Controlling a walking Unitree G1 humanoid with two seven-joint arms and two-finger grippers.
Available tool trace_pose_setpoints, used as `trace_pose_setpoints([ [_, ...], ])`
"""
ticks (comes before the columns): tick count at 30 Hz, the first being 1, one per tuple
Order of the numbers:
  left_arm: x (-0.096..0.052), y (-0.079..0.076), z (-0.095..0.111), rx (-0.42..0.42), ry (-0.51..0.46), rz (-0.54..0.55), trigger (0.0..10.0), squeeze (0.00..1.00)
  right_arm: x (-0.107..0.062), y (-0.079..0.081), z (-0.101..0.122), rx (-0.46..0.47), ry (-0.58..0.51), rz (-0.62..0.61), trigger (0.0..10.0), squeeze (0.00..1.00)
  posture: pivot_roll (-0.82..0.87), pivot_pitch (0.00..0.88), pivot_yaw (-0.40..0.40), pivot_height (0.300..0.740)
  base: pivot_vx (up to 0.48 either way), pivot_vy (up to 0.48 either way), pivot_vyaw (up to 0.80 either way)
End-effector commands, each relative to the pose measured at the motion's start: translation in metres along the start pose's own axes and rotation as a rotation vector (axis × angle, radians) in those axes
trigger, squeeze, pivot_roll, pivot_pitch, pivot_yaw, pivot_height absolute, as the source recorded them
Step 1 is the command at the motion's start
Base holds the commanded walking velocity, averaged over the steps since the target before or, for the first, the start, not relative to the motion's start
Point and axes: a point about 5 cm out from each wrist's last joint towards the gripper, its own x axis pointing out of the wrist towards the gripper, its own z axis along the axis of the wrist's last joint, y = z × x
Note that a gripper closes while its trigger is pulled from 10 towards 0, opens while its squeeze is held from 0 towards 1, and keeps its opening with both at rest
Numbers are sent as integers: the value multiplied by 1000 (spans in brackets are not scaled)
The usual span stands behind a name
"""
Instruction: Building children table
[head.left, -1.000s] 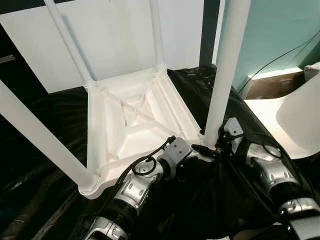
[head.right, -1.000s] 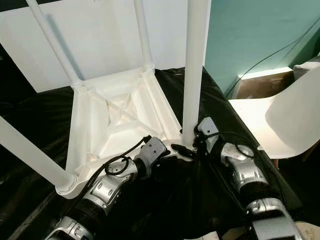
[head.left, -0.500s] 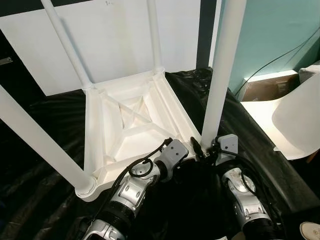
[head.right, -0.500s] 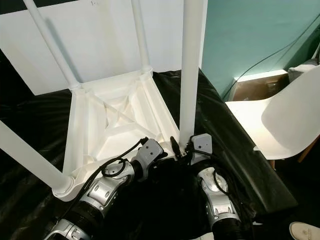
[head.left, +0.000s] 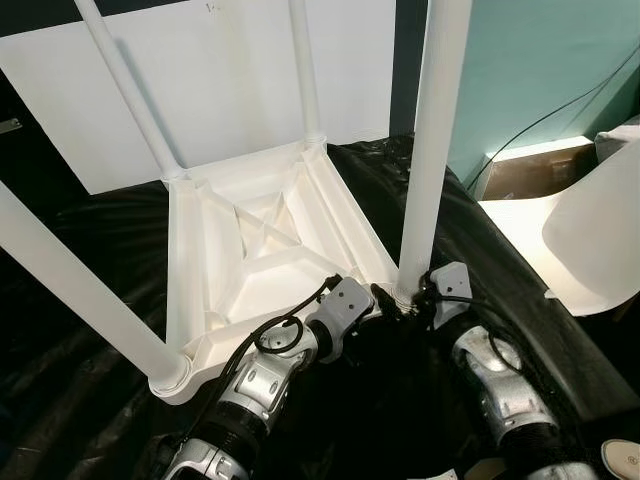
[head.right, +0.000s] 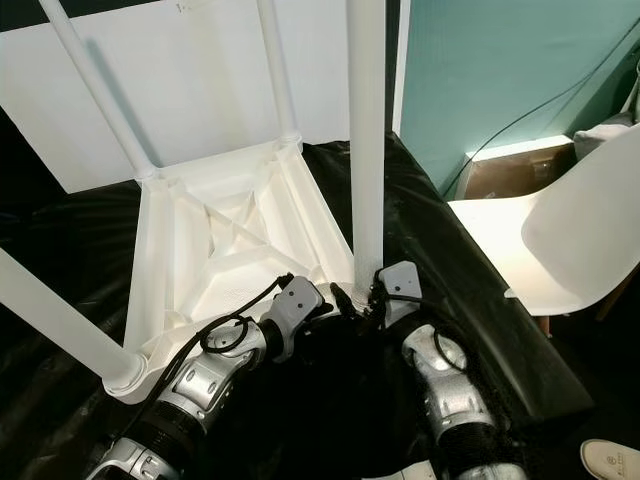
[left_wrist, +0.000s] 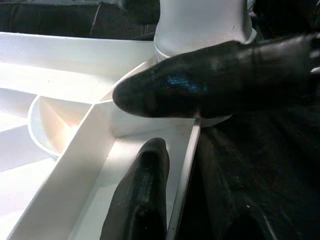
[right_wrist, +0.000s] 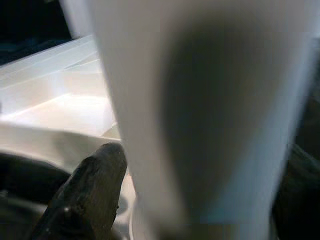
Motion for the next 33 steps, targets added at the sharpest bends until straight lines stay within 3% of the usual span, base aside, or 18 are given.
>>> trace_pose_setpoints([
  [1, -4, -6, -38, -67, 167, -33, 10000, 0, 1, 6, -6, 9, 32, 96, 10000, 0, -106, 0, 82, 740, 0, 0, 0],
  [7, -4, -6, -38, -66, 166, -30, 10000, 0, -2, -4, -9, -39, 113, 259, 10000, 0, -95, 0, 77, 740, 0, 0, 0],
  [8, -5, -6, -38, -67, 166, -27, 10000, 0, -5, -6, -13, -35, 165, 331, 3765, 0, -92, 0, 74, 740, 0, 0, 0],
  [10, -5, -6, -38, -67, 166, -27, 10000, 0, -5, -6, -13, -35, 165, 331, 3765, 0, -92, 0, 74, 740, 0, 0, 0],
  [11, -5, -5, -39, -69, 166, -24, 10000, 0, -8, -6, -17, -22, 214, 393, 0, 0, -87, 0, 72, 740, 0, 0, 0],
  [13, -6, -5, -39, -72, 166, -19, 10000, 0, -14, -5, -21, -6, 267, 488, 0, 0, -85, 0, 71, 740, 0, 0, 0],
  [17, -6, -5, -39, -73, 166, -18, 10000, 0, -16, -5, -21, 3, 276, 512, 0, 0, -85, 0, 73, 740, 0, 0, 0],
  [21, -7, -7, -41, -77, 168, -20, 10000, 0, -18, -10, -23, 48, 273, 448, 0, 0, -87, 0, 76, 740, 0, 0, 0],
  [24, -7, -7, -41, -76, 170, -23, 10000, 0, -18, -4, -26, 86, 248, 378, 0, 0, -96, 0, 82, 740, 0, 0, 0],
  [26, -7, -7, -41, -74, 170, -24, 10000, 0, -17, 3, -28, 110, 218, 308, 0, 0, -96, 0, 82, 740, 0, 0, 0],
  [29, -6, -7, -40, -72, 169, -26, 10000, 0, -15, 20, -25, 142, 64, -28, 0, 0, -96, 0, 81, 740, 0, 0, 0],
  [33, -6, -7, -40, -71, 168, -27, 10000, 0, -20, 35, -23, 122, 6, -144, 0, 0, -99, 0, 83, 740, 0, 0, 0],
])
